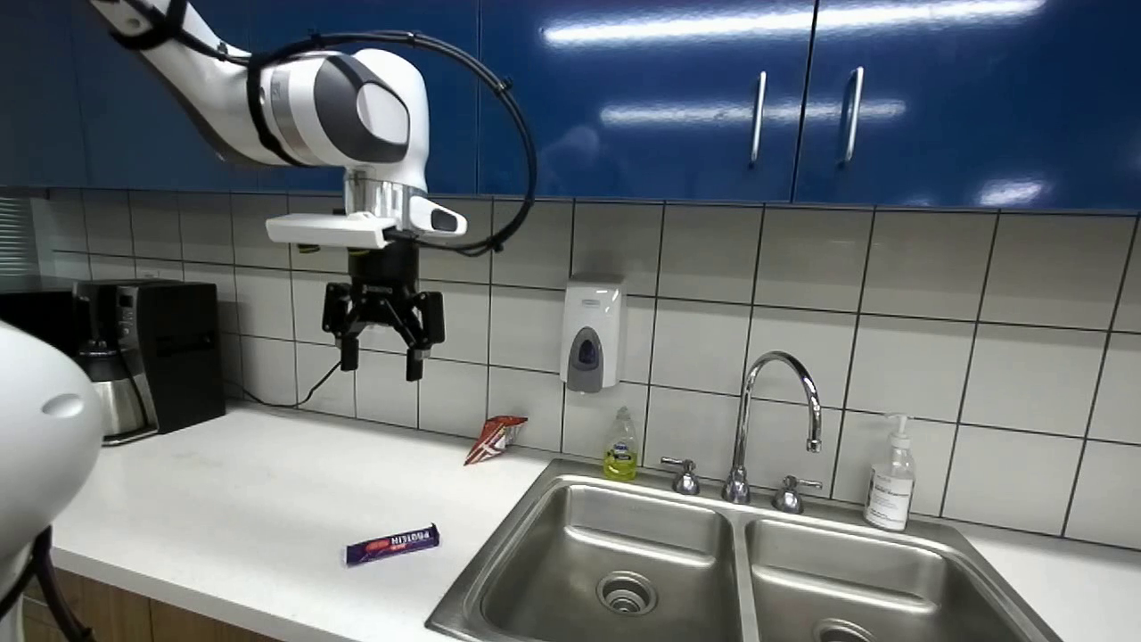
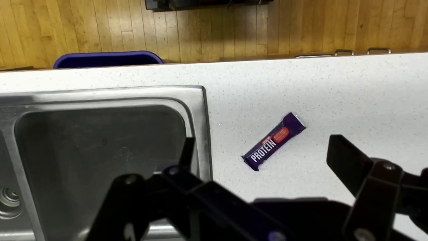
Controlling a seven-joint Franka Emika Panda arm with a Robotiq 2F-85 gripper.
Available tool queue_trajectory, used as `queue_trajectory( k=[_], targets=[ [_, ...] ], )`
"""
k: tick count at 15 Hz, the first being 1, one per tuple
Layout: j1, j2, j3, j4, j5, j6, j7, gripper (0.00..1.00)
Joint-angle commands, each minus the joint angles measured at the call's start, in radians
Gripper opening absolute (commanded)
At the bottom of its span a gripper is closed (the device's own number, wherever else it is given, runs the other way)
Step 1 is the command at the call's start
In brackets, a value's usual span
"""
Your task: Pick up the snuck and put it in the sink
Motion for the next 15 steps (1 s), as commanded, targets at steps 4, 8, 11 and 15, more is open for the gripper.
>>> queue_trajectory(
  k=[4,8,11,15],
  targets=[
    [0.009,0.193,0.028,-0.014,-0.009,0.195,0.015,1.00],
    [0.017,0.330,0.054,-0.004,-0.028,0.330,0.033,1.00],
    [0.023,0.430,0.065,0.015,-0.045,0.405,0.050,1.00],
    [0.030,0.566,0.060,0.070,-0.087,0.476,0.080,1.00]
  ],
)
